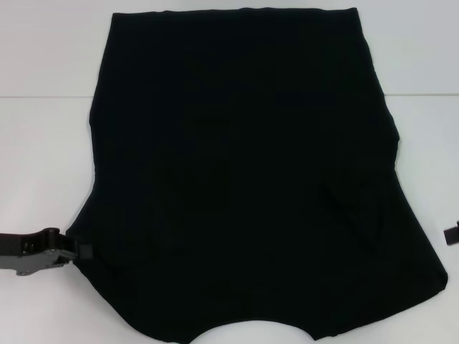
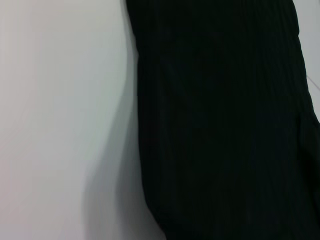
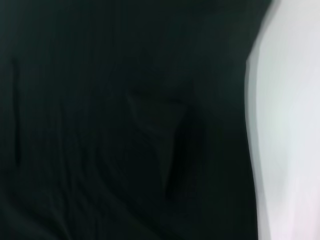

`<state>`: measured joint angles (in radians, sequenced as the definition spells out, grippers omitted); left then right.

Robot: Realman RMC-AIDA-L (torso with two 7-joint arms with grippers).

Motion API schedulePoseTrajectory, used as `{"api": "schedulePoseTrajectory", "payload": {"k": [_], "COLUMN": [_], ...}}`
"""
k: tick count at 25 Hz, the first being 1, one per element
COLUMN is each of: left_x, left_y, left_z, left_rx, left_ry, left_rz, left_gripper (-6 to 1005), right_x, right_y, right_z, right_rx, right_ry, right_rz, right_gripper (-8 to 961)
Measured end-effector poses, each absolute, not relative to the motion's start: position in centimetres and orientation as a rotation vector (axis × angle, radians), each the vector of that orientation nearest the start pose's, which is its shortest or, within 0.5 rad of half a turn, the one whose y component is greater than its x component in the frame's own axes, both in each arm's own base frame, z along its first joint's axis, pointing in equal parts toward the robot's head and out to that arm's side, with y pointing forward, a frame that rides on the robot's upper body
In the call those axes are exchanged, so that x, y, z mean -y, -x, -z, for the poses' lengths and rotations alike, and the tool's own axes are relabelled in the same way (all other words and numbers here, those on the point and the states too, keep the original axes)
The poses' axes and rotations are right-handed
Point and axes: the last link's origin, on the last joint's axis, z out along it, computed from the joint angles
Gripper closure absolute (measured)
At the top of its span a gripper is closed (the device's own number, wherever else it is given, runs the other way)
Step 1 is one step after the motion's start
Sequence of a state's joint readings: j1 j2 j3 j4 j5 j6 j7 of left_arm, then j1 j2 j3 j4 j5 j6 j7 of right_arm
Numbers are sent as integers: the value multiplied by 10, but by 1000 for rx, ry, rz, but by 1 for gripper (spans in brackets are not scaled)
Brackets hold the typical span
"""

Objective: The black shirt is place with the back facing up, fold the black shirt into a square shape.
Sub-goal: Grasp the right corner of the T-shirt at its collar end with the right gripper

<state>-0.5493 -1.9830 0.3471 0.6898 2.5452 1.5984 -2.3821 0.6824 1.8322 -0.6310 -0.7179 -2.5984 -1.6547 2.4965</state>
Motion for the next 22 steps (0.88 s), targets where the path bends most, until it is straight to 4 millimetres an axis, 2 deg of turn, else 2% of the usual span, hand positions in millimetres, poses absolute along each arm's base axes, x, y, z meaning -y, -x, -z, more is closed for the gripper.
{"api": "schedulePoseTrajectory", "payload": {"k": [10,22], "left_x": [-315,-314], "left_y": [342,342], "left_z": [-52,-49], "left_rx": [-2368,-2370], "left_ry": [-2347,-2335], "left_rz": [-457,-457], "left_gripper": [952,952], "right_x": [-351,-352], "right_y": [-314,-312], "right_z": [-79,-59], "right_rx": [-1820,-1787], "right_ry": [2249,2275], "right_rz": [189,243], "right_gripper": [343,344]}}
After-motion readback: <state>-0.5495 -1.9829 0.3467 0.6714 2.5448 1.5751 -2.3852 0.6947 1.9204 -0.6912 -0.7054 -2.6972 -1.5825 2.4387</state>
